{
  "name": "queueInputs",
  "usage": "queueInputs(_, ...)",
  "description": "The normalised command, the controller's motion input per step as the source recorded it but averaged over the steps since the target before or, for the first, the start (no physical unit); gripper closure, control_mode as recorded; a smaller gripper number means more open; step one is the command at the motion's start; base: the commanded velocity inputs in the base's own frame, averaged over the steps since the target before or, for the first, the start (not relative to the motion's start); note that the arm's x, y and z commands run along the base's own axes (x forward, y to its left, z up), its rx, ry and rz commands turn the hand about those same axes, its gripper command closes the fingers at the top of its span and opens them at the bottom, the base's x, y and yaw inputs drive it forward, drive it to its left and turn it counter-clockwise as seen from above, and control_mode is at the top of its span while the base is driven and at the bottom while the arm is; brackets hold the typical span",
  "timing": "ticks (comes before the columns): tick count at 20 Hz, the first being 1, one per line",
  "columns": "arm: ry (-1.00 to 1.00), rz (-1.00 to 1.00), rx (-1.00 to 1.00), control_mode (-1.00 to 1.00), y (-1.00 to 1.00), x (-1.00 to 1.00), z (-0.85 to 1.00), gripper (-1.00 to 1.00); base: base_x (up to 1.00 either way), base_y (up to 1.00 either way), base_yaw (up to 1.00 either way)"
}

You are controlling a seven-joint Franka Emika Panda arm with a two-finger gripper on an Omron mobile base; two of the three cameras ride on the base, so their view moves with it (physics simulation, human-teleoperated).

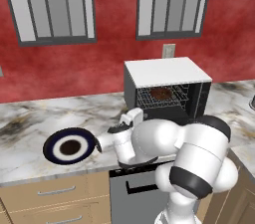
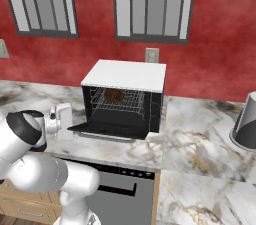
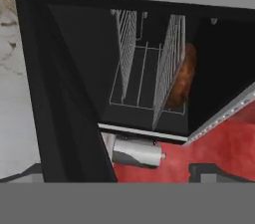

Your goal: Pick up the bagel from the plate, place it on the toaster oven rack, close the door, and set the timer.

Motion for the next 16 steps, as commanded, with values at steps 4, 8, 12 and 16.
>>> queueInputs(4,-0.01,0.34,-0.14,-1.00,-0.14,0.45,0.22,-1.00,0.00,0.00,0.00)
queueInputs(8,-0.03,0.38,-0.15,-1.00,-0.19,0.35,0.29,-1.00,0.00,0.00,0.00)
queueInputs(12,-0.05,0.43,-0.15,-1.00,-0.20,0.36,0.30,-1.00,0.00,0.00,0.00)
queueInputs(16,-0.06,0.45,-0.15,-1.00,-0.23,0.42,0.39,-1.00,0.00,0.00,0.00)
